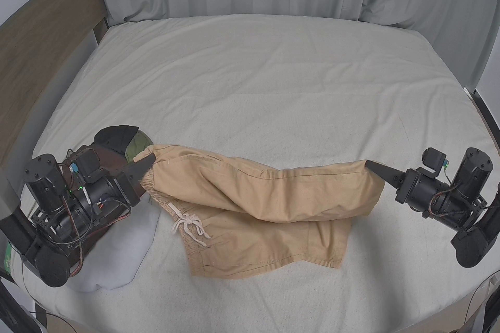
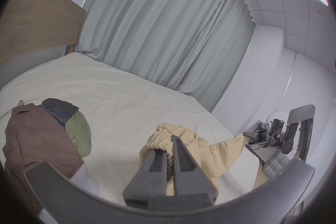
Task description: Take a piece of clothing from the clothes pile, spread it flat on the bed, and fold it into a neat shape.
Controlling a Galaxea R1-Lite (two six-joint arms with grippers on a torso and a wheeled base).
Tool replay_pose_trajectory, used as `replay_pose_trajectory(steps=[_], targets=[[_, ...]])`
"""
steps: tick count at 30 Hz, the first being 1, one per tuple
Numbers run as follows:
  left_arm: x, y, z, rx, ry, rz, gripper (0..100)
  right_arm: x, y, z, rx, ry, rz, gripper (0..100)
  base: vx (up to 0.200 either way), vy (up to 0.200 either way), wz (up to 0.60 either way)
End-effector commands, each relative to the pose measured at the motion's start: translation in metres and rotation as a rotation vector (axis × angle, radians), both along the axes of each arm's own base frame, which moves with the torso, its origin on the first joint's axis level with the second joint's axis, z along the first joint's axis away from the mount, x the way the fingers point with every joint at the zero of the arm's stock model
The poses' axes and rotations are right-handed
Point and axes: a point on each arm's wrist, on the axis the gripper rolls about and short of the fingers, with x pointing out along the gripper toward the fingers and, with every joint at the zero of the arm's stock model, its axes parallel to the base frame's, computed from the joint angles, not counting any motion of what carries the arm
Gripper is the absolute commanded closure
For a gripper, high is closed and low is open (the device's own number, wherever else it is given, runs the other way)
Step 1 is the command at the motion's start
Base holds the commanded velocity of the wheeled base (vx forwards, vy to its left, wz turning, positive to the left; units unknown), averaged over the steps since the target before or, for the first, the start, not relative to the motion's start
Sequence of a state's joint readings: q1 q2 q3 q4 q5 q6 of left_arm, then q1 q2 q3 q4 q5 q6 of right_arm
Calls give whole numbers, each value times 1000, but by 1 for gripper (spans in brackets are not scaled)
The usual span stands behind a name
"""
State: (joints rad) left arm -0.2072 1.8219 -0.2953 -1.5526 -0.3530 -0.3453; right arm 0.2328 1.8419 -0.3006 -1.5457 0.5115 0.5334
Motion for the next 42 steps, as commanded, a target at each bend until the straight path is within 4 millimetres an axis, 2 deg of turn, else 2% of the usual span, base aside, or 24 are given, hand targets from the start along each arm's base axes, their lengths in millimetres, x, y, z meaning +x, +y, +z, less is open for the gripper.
replay_pose_trajectory(steps=[1,14,21,39,42], targets=[[3,0,2,-2,-11,0,100,3,-3,2,13,-1,-23,100,0,0,0],[8,0,7,-8,-39,6,100,8,-4,9,39,-24,-50,100,0,0,0],[10,-1,9,-9,-52,7,100,10,-7,19,54,-63,-89,100,0,0,0],[14,-1,15,-14,-83,13,100,9,-10,26,57,-93,-102,100,0,0,0],[17,6,17,-13,-90,39,100,8,-11,30,59,-106,-107,100,0,0,0]])
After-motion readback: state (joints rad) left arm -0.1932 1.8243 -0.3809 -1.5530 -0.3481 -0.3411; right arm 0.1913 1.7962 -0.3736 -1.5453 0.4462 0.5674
